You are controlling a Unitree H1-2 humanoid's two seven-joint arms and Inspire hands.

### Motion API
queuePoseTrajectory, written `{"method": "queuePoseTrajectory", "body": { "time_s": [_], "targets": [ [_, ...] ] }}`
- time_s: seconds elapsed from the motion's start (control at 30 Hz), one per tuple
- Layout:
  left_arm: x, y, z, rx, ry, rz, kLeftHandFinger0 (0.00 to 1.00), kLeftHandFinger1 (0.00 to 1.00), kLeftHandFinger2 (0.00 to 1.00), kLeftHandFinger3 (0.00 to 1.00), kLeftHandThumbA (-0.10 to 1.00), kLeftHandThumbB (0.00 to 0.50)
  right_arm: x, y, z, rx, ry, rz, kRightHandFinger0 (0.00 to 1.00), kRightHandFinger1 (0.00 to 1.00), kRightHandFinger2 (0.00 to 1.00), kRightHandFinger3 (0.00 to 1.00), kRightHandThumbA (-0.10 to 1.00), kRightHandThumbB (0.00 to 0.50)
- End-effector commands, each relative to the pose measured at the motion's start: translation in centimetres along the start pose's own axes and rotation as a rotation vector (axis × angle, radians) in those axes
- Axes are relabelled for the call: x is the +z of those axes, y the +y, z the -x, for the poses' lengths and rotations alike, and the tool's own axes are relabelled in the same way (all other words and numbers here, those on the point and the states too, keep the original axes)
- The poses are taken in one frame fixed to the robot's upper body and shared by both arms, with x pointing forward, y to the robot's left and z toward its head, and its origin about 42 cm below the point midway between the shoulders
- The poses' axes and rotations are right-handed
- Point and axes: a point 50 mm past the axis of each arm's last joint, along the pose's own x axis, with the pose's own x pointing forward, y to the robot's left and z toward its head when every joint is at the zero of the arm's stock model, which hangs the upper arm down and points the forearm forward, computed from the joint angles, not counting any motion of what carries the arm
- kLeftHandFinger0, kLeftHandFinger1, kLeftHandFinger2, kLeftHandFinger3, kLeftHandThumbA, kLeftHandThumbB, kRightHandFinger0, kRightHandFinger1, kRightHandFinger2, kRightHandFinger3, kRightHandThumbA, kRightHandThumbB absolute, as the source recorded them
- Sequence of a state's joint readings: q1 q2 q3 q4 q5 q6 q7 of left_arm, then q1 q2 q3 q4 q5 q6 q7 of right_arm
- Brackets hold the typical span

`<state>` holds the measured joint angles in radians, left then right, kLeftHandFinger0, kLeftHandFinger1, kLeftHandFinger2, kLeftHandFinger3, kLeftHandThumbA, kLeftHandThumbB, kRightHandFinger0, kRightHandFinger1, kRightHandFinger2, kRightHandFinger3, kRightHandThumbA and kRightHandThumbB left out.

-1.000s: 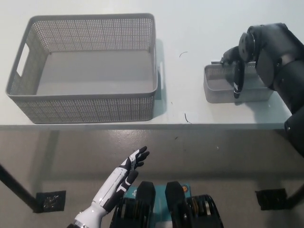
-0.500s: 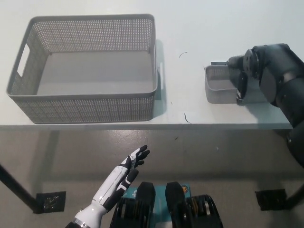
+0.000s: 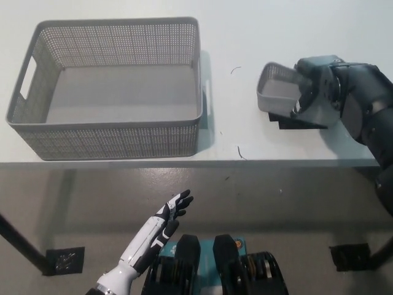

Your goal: Use the right hand to pick up a small rectangular container and put it into a bigger container on the left side

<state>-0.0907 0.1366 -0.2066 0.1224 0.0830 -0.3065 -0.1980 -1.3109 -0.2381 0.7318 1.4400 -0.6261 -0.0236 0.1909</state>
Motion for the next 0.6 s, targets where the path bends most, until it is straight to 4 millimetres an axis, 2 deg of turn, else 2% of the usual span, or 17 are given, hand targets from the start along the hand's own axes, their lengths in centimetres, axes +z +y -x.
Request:
{"method": "queuePoseTrajectory", "body": {
  "time_s": [0.0, 0.03, 0.07, 0.1, 0.13, 0.17, 0.2, 0.23, 0.3, 0.33, 0.4, 0.47, 0.5, 0.53, 0.57],
  "targets": [
    [1.3, 1.2, -0.6, 0.027, -0.073, -0.009, 1.0, 1.0, 1.0, 1.0, 1.0, 0.349, 1.2, -20.7, 7.0, -0.731, -0.204, 0.012, 0.06, 0.55, 0.97, 0.76, -0.1, 0.171],
    [1.3, 1.2, -0.6, 0.027, -0.071, -0.009, 1.0, 1.0, 1.0, 1.0, 1.0, 0.349, 1.4, -21.9, 7.7, -0.768, -0.228, 0.011, 0.08, 0.57, 0.98, 0.82, -0.1, 0.177],
    [1.3, 1.2, -0.6, 0.028, -0.072, -0.012, 1.0, 1.0, 1.0, 1.0, 1.0, 0.349, 1.8, -24.1, 9.1, -0.813, -0.258, -0.008, 0.08, 0.57, 0.9, 0.87, -0.1, 0.169],
    [1.3, 1.1, -0.5, 0.027, -0.071, -0.011, 1.0, 1.0, 1.0, 1.0, 1.0, 0.349, 2.0, -25.0, 9.7, -0.827, -0.27, -0.02, 0.09, 0.57, 0.89, 0.9, -0.1, 0.164],
    [1.2, 1.1, -0.6, 0.025, -0.07, -0.006, 1.0, 1.0, 1.0, 1.0, 1.0, 0.349, 2.6, -26.8, 10.9, -0.859, -0.305, -0.029, 0.06, 0.53, 0.88, 0.98, -0.1, 0.16],
    [1.2, 1.1, -0.6, 0.025, -0.069, -0.004, 1.0, 1.0, 1.0, 1.0, 1.0, 0.349, 3.0, -27.8, 11.6, -0.873, -0.322, -0.031, 0.09, 0.54, 0.91, 1.0, -0.1, 0.166],
    [1.2, 1.1, -0.7, 0.024, -0.069, -0.003, 1.0, 1.0, 1.0, 1.0, 1.0, 0.343, 3.5, -28.6, 12.2, -0.885, -0.331, -0.026, 0.03, 0.43, 0.79, 0.75, -0.1, 0.174],
    [1.2, 1.0, -0.8, 0.023, -0.071, -0.009, 1.0, 1.0, 1.0, 1.0, 1.0, 0.335, 4.3, -29.6, 13.1, -0.908, -0.369, -0.037, 0.0, 0.36, 0.72, 0.59, -0.1, 0.2],
    [1.0, 1.1, -0.6, 0.022, -0.066, -0.024, 1.0, 1.0, 1.0, 1.0, 1.0, 0.336, 5.7, -30.7, 14.1, -0.93, -0.429, -0.053, 0.0, 0.34, 0.72, 0.59, -0.1, 0.18],
    [0.9, 0.9, -0.4, 0.025, -0.06, -0.017, 1.0, 1.0, 1.0, 1.0, 1.0, 0.346, 7.5, -31.2, 14.6, -0.921, -0.455, -0.054, 0.0, 0.36, 0.77, 0.74, -0.1, 0.188],
    [0.9, 0.6, -0.1, 0.024, -0.047, -0.007, 1.0, 1.0, 1.0, 1.0, 1.0, 0.355, 10.0, -31.3, 14.9, -0.914, -0.481, -0.032, 0.0, 0.41, 0.82, 0.89, -0.1, 0.216],
    [0.9, 0.4, -0.1, 0.02, -0.042, -0.005, 1.0, 1.0, 1.0, 1.0, 1.0, 0.356, 11.7, -31.3, 15.0, -0.906, -0.497, -0.009, 0.0, 0.39, 0.83, 0.83, -0.1, 0.222],
    [0.9, 0.4, -0.1, 0.018, -0.04, -0.005, 1.0, 1.0, 1.0, 1.0, 1.0, 0.357, 12.9, -31.2, 15.1, -0.899, -0.499, -0.001, 0.0, 0.36, 0.78, 0.77, -0.1, 0.242],
    [0.8, 0.4, 0.0, 0.016, -0.04, -0.007, 1.0, 1.0, 1.0, 1.0, 1.0, 0.359, 14.2, -31.0, 15.1, -0.896, -0.51, 0.013, 0.0, 0.3, 0.7, 0.67, -0.1, 0.254],
    [0.7, 0.3, 0.1, 0.015, -0.036, -0.007, 1.0, 1.0, 1.0, 1.0, 1.0, 0.36, 15.8, -30.6, 15.1, -0.884, -0.531, 0.03, 0.0, 0.29, 0.7, 0.67, -0.1, 0.247]
  ]
}}
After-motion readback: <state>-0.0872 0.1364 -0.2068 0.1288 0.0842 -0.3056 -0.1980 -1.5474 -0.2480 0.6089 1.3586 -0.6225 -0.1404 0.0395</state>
